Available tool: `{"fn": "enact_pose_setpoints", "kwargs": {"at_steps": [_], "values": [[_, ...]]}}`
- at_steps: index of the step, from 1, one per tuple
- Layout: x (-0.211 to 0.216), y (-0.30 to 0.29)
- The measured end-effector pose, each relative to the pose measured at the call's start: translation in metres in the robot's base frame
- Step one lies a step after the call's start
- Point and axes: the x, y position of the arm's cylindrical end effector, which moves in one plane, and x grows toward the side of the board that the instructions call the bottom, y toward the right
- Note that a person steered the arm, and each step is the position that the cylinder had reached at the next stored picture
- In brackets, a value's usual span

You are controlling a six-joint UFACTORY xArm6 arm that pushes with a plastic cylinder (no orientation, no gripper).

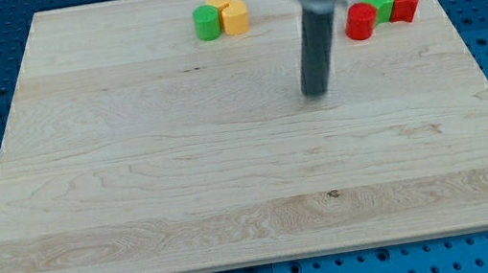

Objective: Nudge the blue triangle a bit down

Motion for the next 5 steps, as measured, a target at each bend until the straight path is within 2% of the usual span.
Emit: {"fn": "enact_pose_setpoints", "kwargs": {"at_steps": [1,2,4,5], "values": [[0.021,0.021],[0.044,0.109],[0.013,0.221],[-0.034,0.219]]}}
